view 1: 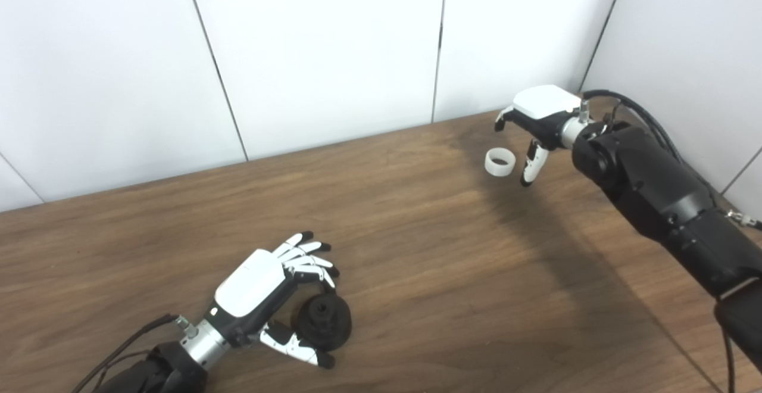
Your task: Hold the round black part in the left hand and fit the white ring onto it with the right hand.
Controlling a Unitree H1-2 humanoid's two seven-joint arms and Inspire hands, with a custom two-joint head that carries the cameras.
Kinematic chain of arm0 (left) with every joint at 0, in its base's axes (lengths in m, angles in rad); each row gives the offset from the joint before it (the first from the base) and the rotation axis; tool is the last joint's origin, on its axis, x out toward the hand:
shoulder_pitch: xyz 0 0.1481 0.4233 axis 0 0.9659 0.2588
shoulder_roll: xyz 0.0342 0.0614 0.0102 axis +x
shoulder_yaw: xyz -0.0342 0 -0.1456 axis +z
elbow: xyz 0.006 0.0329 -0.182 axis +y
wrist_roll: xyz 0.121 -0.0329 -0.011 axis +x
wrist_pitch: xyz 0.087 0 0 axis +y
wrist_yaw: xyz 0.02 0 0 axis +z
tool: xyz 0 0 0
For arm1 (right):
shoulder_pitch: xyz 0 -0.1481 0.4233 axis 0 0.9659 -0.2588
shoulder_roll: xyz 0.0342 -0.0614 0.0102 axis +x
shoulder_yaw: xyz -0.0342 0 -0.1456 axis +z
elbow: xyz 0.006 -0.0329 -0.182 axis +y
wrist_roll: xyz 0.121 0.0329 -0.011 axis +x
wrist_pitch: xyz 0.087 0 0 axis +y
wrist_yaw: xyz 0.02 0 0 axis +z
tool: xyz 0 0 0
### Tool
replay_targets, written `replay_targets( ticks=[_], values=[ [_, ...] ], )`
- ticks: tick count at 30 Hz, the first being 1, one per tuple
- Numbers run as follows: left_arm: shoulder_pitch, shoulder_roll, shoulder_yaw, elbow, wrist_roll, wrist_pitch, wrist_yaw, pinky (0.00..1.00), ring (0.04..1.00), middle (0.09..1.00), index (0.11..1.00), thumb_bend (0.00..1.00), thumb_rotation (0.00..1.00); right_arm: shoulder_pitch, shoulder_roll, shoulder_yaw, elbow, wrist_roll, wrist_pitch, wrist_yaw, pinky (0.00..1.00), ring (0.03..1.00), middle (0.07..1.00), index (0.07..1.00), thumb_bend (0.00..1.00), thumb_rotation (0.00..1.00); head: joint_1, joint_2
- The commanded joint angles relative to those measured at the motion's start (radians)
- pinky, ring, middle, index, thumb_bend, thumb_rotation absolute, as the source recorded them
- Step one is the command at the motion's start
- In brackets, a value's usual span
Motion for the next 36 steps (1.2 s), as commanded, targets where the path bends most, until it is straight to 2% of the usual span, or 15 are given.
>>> replay_targets(
  ticks=[1,14,36],
  values=[
    [0.045,0.003,-0.013,-0.003,-0.002,0.005,-0.004,0.97,0.886,0.722,0.482,0.52,0.05,-0.050,-0.035,-0.022,-0.014,-0.004,0.004,-0.015,0.86,0.924,0.880,0.779,0.87,0.17,0.002,0.003],
    [0.069,0.000,0.032,-0.035,0.011,0.005,-0.050,0.99,0.890,0.722,0.482,0.52,0.05,-0.013,0.000,-0.031,0.006,0.024,0.016,-0.032,0.86,0.924,0.880,0.775,0.87,0.16,0.015,0.017],
    [0.112,0.003,0.105,-0.104,0.017,0.005,-0.129,0.99,0.884,0.722,0.482,0.52,0.05,-0.034,0.048,0.020,0.127,0.043,-0.032,-0.101,0.87,0.931,0.883,0.754,0.86,0.18,0.029,0.038]
  ],
)
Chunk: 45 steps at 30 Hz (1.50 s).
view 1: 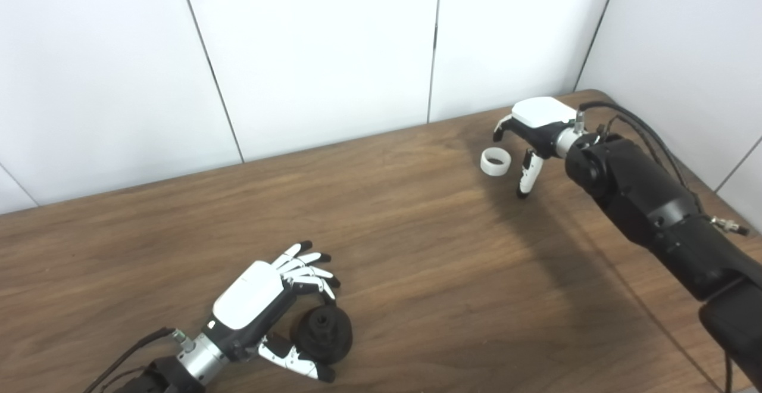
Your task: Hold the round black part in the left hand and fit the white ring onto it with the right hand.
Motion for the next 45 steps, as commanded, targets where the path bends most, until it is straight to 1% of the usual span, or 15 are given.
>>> replay_targets(
  ticks=[1,4,8,14,20,25,30,35,42,45],
  values=[
    [0.024,0.004,-0.008,-0.008,0.009,-0.001,-0.011,0.99,0.884,0.722,0.482,0.52,0.05,-0.022,0.004,0.008,0.007,0.006,-0.011,-0.007,0.89,0.940,0.889,0.758,0.85,0.18,-0.001,0.002],
    [0.030,0.005,-0.003,-0.016,0.011,-0.001,-0.016,0.99,0.884,0.721,0.482,0.52,0.05,-0.033,0.003,0.019,0.021,0.007,-0.013,0.005,0.93,0.960,0.902,0.763,0.83,0.20,0.000,0.007],
    [0.038,0.007,0.004,-0.030,0.016,-0.001,-0.022,0.98,0.884,0.721,0.482,0.52,0.05,-0.063,-0.003,0.047,0.042,0.002,-0.012,0.048,0.97,0.991,0.929,0.781,0.80,0.25,0.006,0.017],
    [0.047,0.004,0.027,-0.045,0.017,-0.001,-0.046,0.99,0.886,0.722,0.482,0.52,0.05,-0.099,0.008,0.069,0.056,0.003,-0.029,0.056,1.00,1.000,0.934,0.763,0.83,0.26,0.002,0.027],
    [0.051,-0.001,0.031,-0.039,0.019,-0.001,-0.047,0.98,0.880,0.719,0.482,0.52,0.05,-0.109,0.024,0.076,0.062,0.010,-0.058,0.038,1.00,1.000,0.936,0.714,0.87,0.25,0.005,0.028],
    [0.054,-0.001,0.031,-0.036,0.020,-0.001,-0.038,0.99,0.881,0.722,0.482,0.52,0.05,-0.109,0.036,0.087,0.046,0.012,-0.072,0.042,1.00,1.000,0.931,0.678,0.89,0.23,0.007,0.027],
    [0.055,-0.002,0.033,-0.033,0.018,-0.001,-0.035,0.99,0.881,0.723,0.482,0.52,0.05,-0.108,0.041,0.104,0.035,-0.007,-0.081,0.046,1.00,1.000,0.928,0.672,0.89,0.24,0.007,0.028],
    [0.057,-0.003,0.036,-0.036,0.020,-0.001,-0.040,0.99,0.884,0.727,0.482,0.52,0.05,-0.105,0.041,0.112,0.018,-0.021,-0.076,0.057,1.00,1.000,0.932,0.665,0.88,0.22,0.009,0.028],
    [0.060,-0.009,0.045,-0.038,0.025,-0.001,-0.047,0.99,0.880,0.726,0.482,0.52,0.05,-0.099,0.044,0.111,0.021,-0.016,-0.109,0.039,1.00,1.000,0.931,0.651,0.87,0.20,0.009,0.029],
    [0.062,-0.008,0.045,-0.041,0.024,-0.001,-0.047,0.99,0.878,0.725,0.482,0.52,0.05,-0.101,0.045,0.110,0.026,-0.016,-0.115,0.035,1.00,1.000,0.933,0.651,0.86,0.21,0.008,0.029]
  ],
)
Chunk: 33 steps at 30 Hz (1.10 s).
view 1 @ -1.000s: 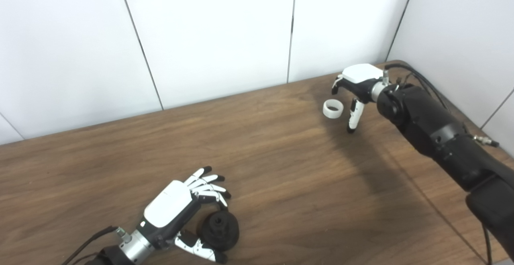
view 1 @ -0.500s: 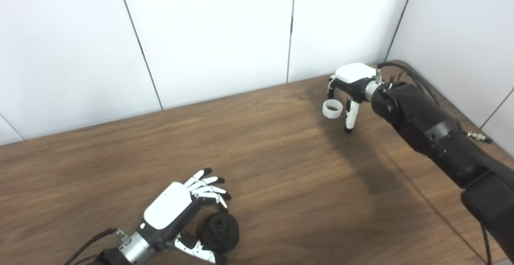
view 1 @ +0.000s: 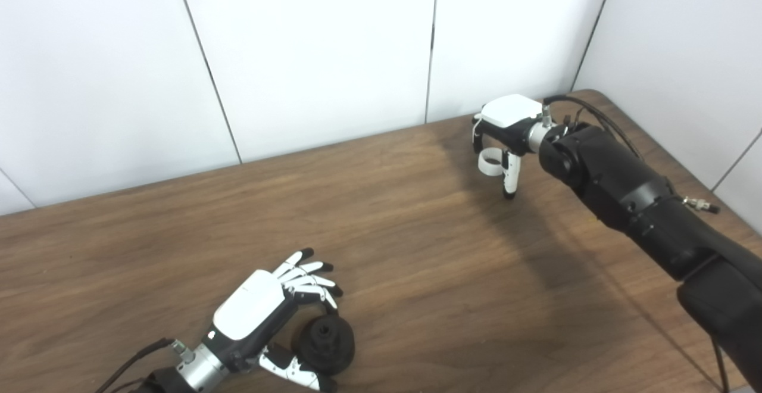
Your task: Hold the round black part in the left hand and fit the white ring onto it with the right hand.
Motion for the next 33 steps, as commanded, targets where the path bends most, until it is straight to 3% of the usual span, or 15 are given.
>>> replay_targets(
  ticks=[1,33],
  values=[
    [0.016,0.000,-0.009,-0.001,0.003,-0.002,-0.006,0.99,0.879,0.726,0.482,0.52,0.05,-0.017,0.020,0.006,-0.011,0.020,-0.033,-0.012,1.00,1.000,0.932,0.652,0.85,0.21,-0.001,0.000],
    [0.014,0.010,-0.014,-0.003,-0.003,-0.002,-0.005,1.00,0.872,0.720,0.482,0.52,0.05,0.006,-0.033,-0.037,-0.012,0.021,0.012,0.003,1.00,1.000,0.924,0.671,0.83,0.21,-0.009,0.000]
  ],
)
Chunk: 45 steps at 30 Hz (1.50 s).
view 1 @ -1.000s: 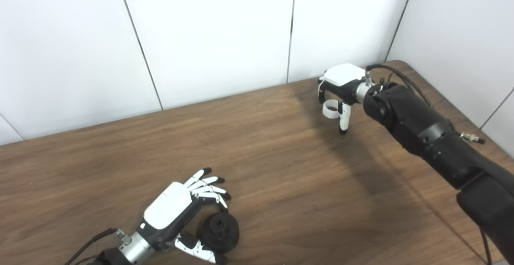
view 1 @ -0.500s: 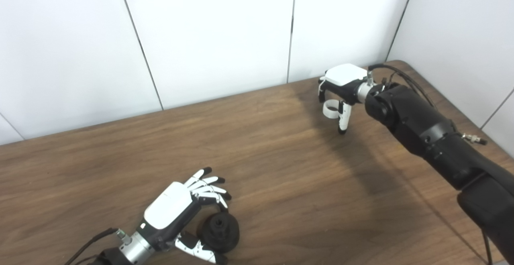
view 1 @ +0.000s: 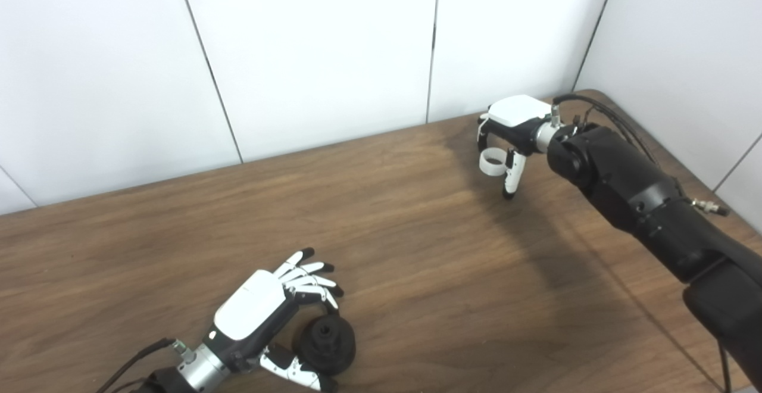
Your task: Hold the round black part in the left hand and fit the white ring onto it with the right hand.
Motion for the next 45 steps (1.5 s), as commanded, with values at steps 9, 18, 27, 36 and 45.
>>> replay_targets(
  ticks=[9,18,27,36,45],
  values=[
    [0.011,0.016,-0.019,-0.002,-0.005,-0.002,0.003,1.00,0.876,0.721,0.482,0.52,0.05,-0.012,-0.017,-0.006,-0.008,0.006,0.005,-0.002,1.00,1.000,0.920,0.666,0.83,0.22,-0.003,0.005],
    [0.010,0.017,-0.017,0.001,-0.010,-0.002,0.000,1.00,0.874,0.721,0.482,0.52,0.05,-0.005,-0.021,-0.013,-0.010,0.008,0.015,-0.010,1.00,1.000,0.922,0.663,0.83,0.22,-0.008,0.001],
    [0.008,0.019,-0.018,-0.002,-0.012,-0.002,-0.003,1.00,0.876,0.721,0.482,0.52,0.05,0.000,-0.023,-0.022,-0.020,0.015,0.016,-0.007,1.00,1.000,0.922,0.659,0.83,0.22,-0.011,0.002],
    [0.010,0.021,-0.017,-0.008,-0.016,-0.002,-0.005,1.00,0.870,0.718,0.482,0.52,0.05,0.006,-0.021,-0.028,-0.021,0.020,0.010,-0.027,1.00,1.000,0.907,0.632,0.82,0.18,-0.018,0.002],
    [0.014,0.026,-0.015,-0.009,-0.012,-0.002,-0.003,1.00,0.872,0.718,0.482,0.52,0.05,0.037,0.001,-0.045,-0.003,0.037,-0.025,-0.149,1.00,0.993,0.842,0.486,0.53,0.14,-0.012,0.004]
  ],
)
